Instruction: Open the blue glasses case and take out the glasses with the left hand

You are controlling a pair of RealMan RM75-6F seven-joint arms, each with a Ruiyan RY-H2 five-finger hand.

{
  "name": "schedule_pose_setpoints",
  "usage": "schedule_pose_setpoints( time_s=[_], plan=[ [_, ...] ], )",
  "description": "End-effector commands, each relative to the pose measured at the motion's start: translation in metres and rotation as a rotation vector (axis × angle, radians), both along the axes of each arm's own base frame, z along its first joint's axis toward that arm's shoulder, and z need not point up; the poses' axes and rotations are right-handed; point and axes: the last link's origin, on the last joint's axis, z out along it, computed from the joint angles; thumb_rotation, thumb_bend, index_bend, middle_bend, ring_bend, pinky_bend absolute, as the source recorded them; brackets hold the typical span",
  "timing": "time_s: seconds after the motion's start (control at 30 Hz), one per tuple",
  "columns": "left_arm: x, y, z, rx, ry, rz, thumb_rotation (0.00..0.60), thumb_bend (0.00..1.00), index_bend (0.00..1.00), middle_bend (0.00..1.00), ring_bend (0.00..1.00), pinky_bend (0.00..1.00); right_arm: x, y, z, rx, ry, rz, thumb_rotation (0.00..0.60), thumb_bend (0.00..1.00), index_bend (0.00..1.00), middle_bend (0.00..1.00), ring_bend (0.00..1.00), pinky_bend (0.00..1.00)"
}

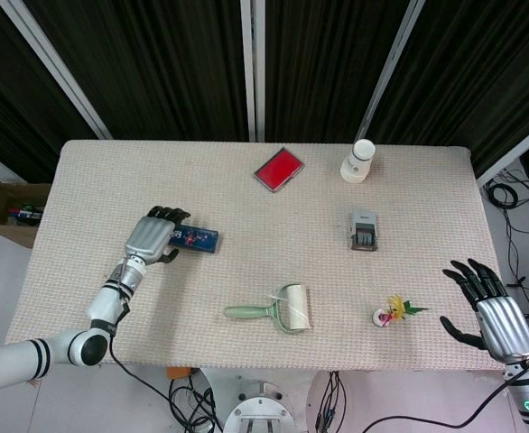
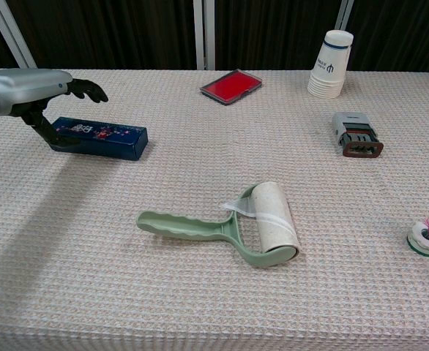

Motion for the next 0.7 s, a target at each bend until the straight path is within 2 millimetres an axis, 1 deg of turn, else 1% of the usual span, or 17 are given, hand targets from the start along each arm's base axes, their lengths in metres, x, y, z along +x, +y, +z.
schedule_pose_setpoints(
  time_s=[0.03,0.23,0.43,0.63,0.7],
  plan=[
    [0.000,0.001,-0.002,-0.019,0.004,0.008,0.600,0.33,0.15,0.13,0.11,0.12,-0.001,0.000,0.000,0.001,0.001,-0.002,0.600,0.20,0.18,0.13,0.00,0.11],
    [0.003,0.004,-0.009,-0.044,0.018,0.002,0.600,0.38,0.18,0.14,0.11,0.12,-0.001,0.001,-0.001,0.007,0.000,-0.002,0.600,0.20,0.18,0.13,0.00,0.11],
    [0.004,0.009,-0.017,-0.066,0.031,0.010,0.600,0.40,0.21,0.15,0.11,0.12,-0.002,0.001,-0.001,-0.002,-0.006,-0.006,0.600,0.20,0.18,0.13,0.00,0.11],
    [0.004,0.010,-0.020,-0.072,0.037,0.014,0.600,0.43,0.24,0.16,0.11,0.12,-0.004,0.000,-0.002,0.003,-0.004,-0.014,0.600,0.20,0.18,0.13,0.00,0.11],
    [0.005,0.011,-0.021,-0.069,0.034,0.013,0.600,0.46,0.25,0.18,0.11,0.12,-0.004,0.000,-0.003,0.004,-0.005,-0.016,0.600,0.20,0.18,0.13,0.00,0.11]
  ],
)
